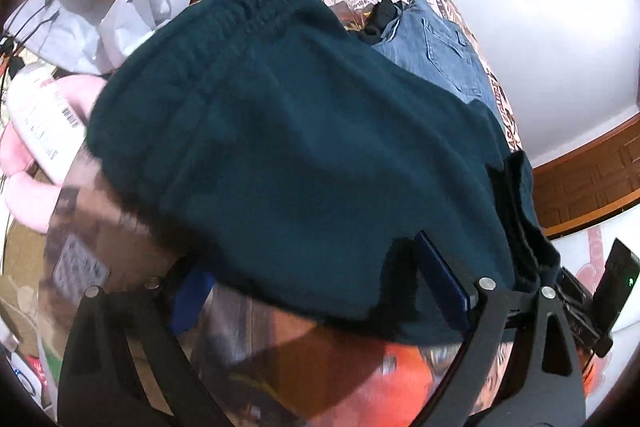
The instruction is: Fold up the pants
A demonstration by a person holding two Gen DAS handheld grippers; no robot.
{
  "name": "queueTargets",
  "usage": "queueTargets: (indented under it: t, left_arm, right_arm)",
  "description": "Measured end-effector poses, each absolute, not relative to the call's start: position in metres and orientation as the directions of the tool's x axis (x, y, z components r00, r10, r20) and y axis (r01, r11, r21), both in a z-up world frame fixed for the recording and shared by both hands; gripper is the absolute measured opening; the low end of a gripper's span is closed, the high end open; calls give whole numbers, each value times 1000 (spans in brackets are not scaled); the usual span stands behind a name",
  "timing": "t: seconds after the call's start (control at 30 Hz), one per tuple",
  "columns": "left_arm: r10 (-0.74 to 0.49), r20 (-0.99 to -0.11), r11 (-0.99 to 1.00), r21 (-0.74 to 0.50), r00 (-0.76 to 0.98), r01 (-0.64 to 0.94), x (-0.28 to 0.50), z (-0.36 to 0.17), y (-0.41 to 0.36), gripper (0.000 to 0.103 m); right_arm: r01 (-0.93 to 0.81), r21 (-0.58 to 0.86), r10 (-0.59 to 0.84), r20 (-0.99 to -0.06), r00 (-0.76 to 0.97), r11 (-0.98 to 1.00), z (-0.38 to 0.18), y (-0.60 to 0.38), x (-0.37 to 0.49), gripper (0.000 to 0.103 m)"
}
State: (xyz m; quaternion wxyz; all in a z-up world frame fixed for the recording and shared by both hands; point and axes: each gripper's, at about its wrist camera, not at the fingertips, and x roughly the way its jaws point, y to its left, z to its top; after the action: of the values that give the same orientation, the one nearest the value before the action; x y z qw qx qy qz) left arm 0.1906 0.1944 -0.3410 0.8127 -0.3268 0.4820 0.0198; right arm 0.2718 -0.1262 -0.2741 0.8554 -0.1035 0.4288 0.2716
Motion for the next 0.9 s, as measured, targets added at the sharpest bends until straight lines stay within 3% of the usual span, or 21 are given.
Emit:
queueTargets:
  t: [0.17, 0.23, 0.33, 0.4, 0.63, 0.9]
  left_arm:
    - [-258, -795, 783, -505, 548, -364, 206, -341, 199, 94]
    - [-235, -799, 782, -493, 553, -380, 211, -340, 206, 87]
    - [-203, -800, 781, -480, 564, -400, 217, -338, 215, 65]
    - [-193, -801, 807, -458, 566, -373, 222, -337, 216, 39]
    - [-22, -806, 943, -213, 592, -255, 224, -293, 181, 29]
    - [16, -681, 982, -126, 732, -138, 220, -207, 143, 27]
  right_arm:
    - [-557, 83, 402, -780, 479, 826, -276, -129, 272, 55]
    - [-556, 91, 407, -779, 477, 826, -276, -129, 272, 55]
    - [-557, 98, 413, -778, 474, 824, -276, -129, 273, 56]
    - [-557, 105, 418, -776, 473, 824, -276, -130, 273, 56]
    - [-555, 133, 438, -771, 463, 821, -275, -133, 274, 56]
    - [-487, 214, 472, -723, 504, 847, -254, -167, 271, 56]
